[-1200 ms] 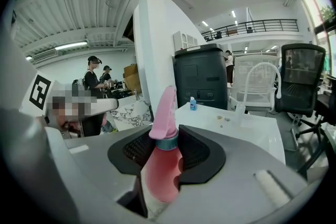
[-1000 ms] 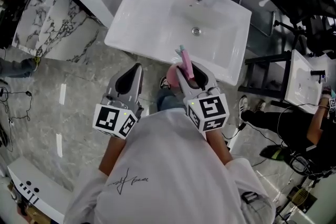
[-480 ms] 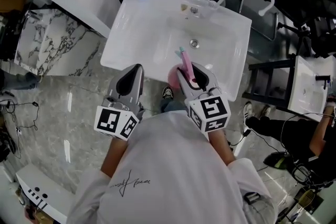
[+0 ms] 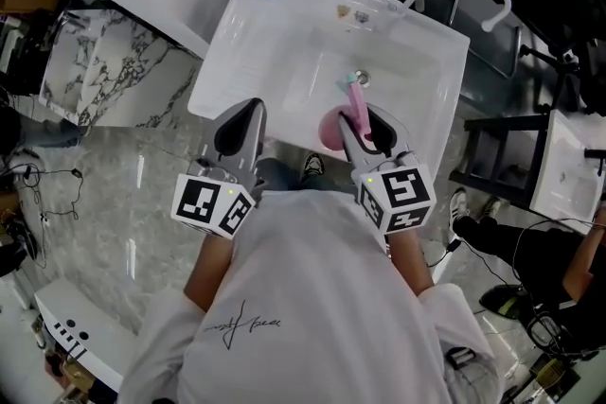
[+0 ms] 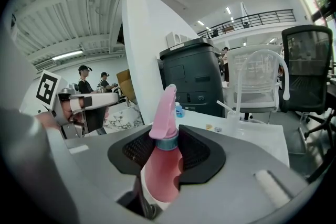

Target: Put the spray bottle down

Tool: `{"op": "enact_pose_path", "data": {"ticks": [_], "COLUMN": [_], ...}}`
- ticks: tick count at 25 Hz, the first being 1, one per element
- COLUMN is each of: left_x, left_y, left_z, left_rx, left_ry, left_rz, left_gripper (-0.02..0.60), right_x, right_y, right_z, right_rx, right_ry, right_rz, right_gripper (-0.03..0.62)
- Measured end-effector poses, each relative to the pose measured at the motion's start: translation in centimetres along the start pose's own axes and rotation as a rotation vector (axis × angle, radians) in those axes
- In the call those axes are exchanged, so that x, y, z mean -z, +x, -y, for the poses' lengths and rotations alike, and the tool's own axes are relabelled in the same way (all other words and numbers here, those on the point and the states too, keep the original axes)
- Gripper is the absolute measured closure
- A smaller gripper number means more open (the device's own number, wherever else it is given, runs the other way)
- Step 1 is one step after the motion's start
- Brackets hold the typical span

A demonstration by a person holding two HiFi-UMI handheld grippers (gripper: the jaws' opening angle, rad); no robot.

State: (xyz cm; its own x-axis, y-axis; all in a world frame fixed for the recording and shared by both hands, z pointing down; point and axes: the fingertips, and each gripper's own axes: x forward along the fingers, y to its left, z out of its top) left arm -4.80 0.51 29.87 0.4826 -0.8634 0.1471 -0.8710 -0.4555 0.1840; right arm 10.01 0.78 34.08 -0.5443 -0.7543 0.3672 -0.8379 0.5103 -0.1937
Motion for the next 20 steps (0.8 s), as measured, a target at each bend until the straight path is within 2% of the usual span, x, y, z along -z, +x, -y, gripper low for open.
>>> {"op": "enact_pose_path", "data": {"ticks": [20], "left_x": [-0.4], "left_y": [1.1], "left_z": [0.0], "left_rx": [0.008], "left_ry": [-0.058], "left_rz": [-0.013], "left_gripper": [0.528], "right_x": [-2.0], "right_y": [-0.3], "right_z": [2.8], "right_rx": [0.031], "right_ry": [-0.030], "right_rz": [0.024], "right_gripper": [0.461]}}
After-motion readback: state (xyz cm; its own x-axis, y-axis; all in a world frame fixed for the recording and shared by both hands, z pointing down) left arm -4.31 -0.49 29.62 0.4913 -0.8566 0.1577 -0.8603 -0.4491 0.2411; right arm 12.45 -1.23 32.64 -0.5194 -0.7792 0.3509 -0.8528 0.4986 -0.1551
